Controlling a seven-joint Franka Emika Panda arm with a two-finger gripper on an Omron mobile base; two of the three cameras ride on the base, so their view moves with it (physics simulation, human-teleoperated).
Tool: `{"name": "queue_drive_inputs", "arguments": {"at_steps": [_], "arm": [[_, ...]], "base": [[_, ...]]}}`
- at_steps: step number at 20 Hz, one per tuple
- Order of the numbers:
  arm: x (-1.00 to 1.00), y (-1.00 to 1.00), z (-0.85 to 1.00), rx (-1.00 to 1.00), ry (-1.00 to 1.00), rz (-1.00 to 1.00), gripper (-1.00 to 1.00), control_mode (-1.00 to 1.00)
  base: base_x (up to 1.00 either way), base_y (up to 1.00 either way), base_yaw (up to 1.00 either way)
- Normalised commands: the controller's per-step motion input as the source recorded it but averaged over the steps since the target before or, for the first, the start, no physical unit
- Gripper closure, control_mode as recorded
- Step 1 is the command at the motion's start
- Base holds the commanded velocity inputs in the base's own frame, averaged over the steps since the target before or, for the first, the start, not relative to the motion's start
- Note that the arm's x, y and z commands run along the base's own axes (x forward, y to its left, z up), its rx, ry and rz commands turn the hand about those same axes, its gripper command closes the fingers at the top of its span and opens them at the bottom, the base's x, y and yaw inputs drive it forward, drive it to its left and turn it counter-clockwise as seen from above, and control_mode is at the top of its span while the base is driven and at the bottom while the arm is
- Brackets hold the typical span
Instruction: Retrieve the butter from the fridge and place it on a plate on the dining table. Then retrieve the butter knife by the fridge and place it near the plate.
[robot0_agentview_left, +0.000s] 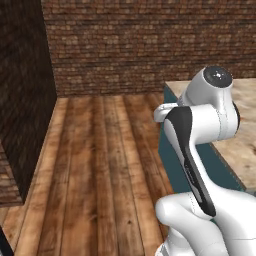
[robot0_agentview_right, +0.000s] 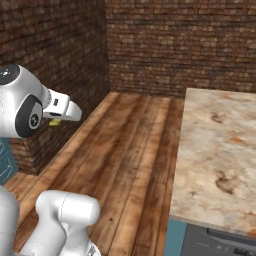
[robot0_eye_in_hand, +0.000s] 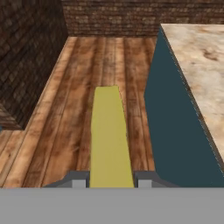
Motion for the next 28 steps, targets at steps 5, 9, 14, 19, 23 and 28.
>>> {"name": "queue_drive_inputs", "arguments": {"at_steps": [5,9,14,19,23,28], "arm": [[0.00,0.00,0.00,0.00,0.00,0.00,1.00,1.00],[0.00,0.00,0.00,0.00,0.00,0.00,1.00,1.00],[0.00,0.00,0.00,0.00,0.00,0.00,1.00,1.00],[0.00,0.00,0.00,0.00,0.00,0.00,1.00,1.00],[0.00,0.00,0.00,0.00,0.00,0.00,1.00,1.00],[0.00,0.00,0.00,0.00,0.00,0.00,1.00,1.00]], "base": [[0.82,0.27,-0.09],[1.00,0.40,-0.08],[1.00,0.34,-0.10],[1.00,0.33,-0.05],[1.00,0.23,-0.03],[1.00,0.17,-0.11]]}}
